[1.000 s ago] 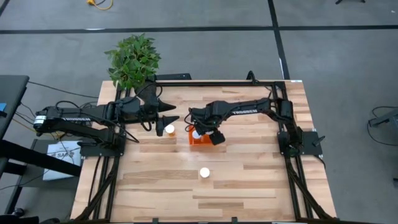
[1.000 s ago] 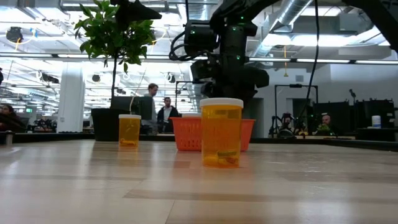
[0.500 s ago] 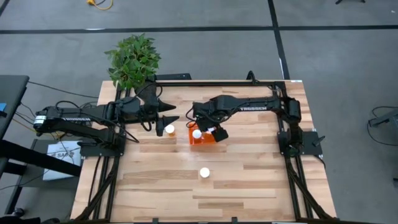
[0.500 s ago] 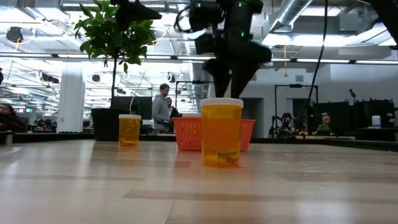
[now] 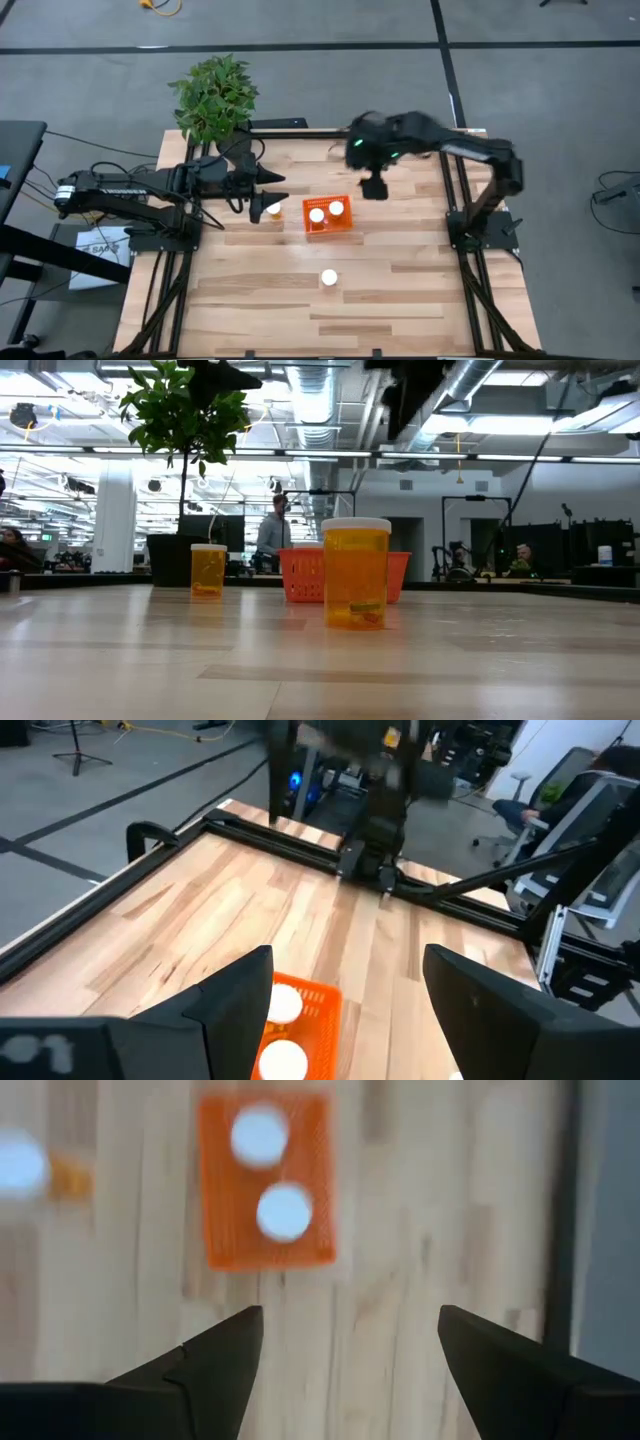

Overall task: Pick and place pill bottles into a basket
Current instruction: Put the orange pill bottle into the orange bin

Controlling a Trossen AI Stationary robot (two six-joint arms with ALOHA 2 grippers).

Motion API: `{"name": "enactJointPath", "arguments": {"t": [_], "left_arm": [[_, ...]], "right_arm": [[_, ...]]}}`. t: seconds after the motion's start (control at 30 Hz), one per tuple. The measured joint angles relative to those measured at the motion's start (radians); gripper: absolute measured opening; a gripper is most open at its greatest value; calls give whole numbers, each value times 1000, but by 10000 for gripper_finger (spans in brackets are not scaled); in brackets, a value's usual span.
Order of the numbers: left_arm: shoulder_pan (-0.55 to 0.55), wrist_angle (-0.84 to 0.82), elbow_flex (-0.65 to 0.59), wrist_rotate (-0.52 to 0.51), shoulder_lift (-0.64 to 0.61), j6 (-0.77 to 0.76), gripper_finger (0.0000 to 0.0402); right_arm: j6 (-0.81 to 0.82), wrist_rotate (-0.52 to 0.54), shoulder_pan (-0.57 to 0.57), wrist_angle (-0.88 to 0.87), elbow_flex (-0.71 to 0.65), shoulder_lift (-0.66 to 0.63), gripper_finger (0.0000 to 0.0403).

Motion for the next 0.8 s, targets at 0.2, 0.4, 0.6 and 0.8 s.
{"name": "enactJointPath", "arguments": {"t": [0.2,0.4,0.6,0.8], "left_arm": [[0,-39,0,0,1,-5,249],[0,-75,0,21,1,-22,249],[-13,-153,0,144,1,14,249],[-120,-150,0,175,24,57,249]], "right_arm": [[151,-13,-61,50,0,-203,296],[266,10,-113,-9,0,-357,296],[341,14,-147,-116,0,-451,296],[260,14,-145,-122,0,-480,296]]}}
